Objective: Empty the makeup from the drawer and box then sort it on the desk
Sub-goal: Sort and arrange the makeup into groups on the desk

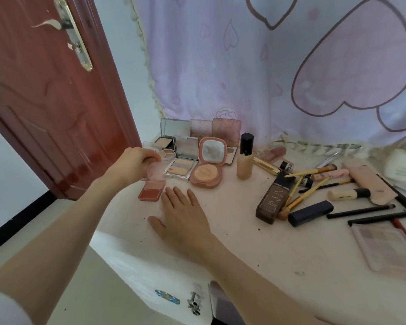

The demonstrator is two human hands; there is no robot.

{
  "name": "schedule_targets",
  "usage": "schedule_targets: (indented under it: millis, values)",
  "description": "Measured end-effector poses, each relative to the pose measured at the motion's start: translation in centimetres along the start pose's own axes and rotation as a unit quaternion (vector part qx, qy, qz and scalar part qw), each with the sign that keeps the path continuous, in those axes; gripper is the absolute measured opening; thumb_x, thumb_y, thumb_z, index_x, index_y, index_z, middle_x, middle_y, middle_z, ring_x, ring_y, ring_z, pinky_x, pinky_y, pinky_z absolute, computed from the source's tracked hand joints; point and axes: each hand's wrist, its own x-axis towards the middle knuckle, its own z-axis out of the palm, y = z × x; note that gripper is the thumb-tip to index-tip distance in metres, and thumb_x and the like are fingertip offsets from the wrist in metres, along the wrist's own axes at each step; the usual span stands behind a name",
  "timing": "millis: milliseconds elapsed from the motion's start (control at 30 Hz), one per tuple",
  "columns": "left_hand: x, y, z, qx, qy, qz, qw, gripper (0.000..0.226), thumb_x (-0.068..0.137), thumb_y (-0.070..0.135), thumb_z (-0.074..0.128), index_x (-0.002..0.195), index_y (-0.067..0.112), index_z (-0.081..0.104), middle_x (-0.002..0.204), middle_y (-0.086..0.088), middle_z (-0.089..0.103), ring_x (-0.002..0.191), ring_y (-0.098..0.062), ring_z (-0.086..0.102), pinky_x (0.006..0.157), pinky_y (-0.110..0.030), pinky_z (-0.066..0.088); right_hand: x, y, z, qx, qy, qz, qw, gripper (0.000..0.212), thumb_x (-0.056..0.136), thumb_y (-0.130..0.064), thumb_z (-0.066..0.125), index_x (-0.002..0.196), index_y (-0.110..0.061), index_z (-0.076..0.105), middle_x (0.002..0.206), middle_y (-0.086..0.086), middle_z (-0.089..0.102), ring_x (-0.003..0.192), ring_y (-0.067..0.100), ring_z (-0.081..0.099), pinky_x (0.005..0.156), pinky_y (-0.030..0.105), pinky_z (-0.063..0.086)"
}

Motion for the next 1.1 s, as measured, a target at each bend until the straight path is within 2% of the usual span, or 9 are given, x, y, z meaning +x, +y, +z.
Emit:
schedule_targets:
  millis: [133,267,500,633,767,867,1000,1100]
  values:
    - [0.8,0.4,0.5,-0.022,0.018,0.025,0.999,0.020,0.092,0.007,0.052,0.099,0.008,0.071,0.093,-0.003,0.065,0.084,-0.023,0.060,0.075,-0.016,0.040,0.3,0.1,0.2,-0.006,-0.014,0.003,1.000,0.070,0.097,-0.051,0.022,0.149,-0.009,0.005,0.158,0.005,0.003,0.145,0.017,-0.004,0.116,0.041,-0.011]
    - [1.5,0.0,1.1,0.001,0.021,0.056,0.998,0.020,0.091,0.012,0.056,0.103,0.013,0.071,0.109,-0.009,0.063,0.094,-0.024,0.059,0.085,-0.027,0.042,0.4,0.0,0.2,-0.007,-0.019,0.007,1.000,0.070,0.097,-0.052,0.021,0.150,-0.009,0.003,0.158,0.004,0.001,0.145,0.016,-0.006,0.116,0.041,-0.012]
    - [1.2,-0.1,1.3,-0.001,0.045,0.054,0.998,0.024,0.093,0.015,0.053,0.113,0.016,0.066,0.116,-0.005,0.059,0.101,-0.021,0.056,0.086,-0.024,0.038,0.5,0.1,0.2,-0.011,-0.035,0.013,0.999,0.069,0.097,-0.052,0.018,0.150,-0.010,0.002,0.158,0.003,-0.001,0.145,0.016,-0.008,0.116,0.042,-0.013]
    - [-0.2,-0.3,1.2,-0.006,0.085,0.047,0.995,0.030,0.093,0.012,0.051,0.122,0.011,0.060,0.124,-0.008,0.055,0.114,-0.024,0.052,0.093,-0.024,0.034,0.5,0.1,0.3,-0.014,-0.036,0.015,0.999,0.070,0.096,-0.053,0.017,0.150,-0.011,0.002,0.158,0.003,0.000,0.145,0.015,-0.007,0.116,0.043,-0.012]
    - [-3.6,-0.1,2.0,-0.001,0.100,0.042,0.994,0.031,0.091,0.007,0.052,0.122,0.005,0.058,0.123,-0.014,0.055,0.116,-0.029,0.050,0.091,-0.018,0.028,0.3,0.1,-0.1,-0.008,-0.037,0.017,0.999,0.069,0.096,-0.053,0.018,0.150,-0.012,0.004,0.158,0.002,0.000,0.145,0.016,-0.007,0.116,0.043,-0.011]
    - [-6.9,-0.2,3.0,-0.005,0.077,0.047,0.996,0.034,0.091,0.009,0.054,0.124,0.005,0.056,0.129,-0.012,0.054,0.122,-0.029,0.048,0.098,-0.027,0.033,-0.6,0.2,-0.3,-0.002,-0.035,0.017,0.999,0.064,0.098,-0.049,0.019,0.150,-0.013,0.007,0.158,0.003,0.001,0.145,0.017,-0.006,0.116,0.042,-0.010]
    - [-11.2,0.9,4.1,-0.021,0.052,0.041,0.998,0.037,0.091,0.016,0.054,0.126,0.007,0.053,0.126,-0.011,0.055,0.116,-0.028,0.052,0.095,-0.022,0.032,-2.5,1.2,-2.2,0.080,-0.066,0.021,0.994,0.053,0.099,-0.033,0.031,0.146,-0.009,0.022,0.156,0.009,0.012,0.144,0.020,0.006,0.116,0.036,0.001]
    - [-13.1,2.5,5.2,-0.043,0.049,0.036,0.997,0.043,0.086,0.025,0.047,0.124,0.006,0.056,0.122,-0.012,0.057,0.111,-0.029,0.055,0.095,-0.024,0.036,-5.0,2.6,-5.4,0.186,-0.033,0.052,0.981,0.044,0.100,-0.023,0.037,0.142,-0.011,0.034,0.154,0.006,0.023,0.141,0.018,0.021,0.111,0.025,0.016]
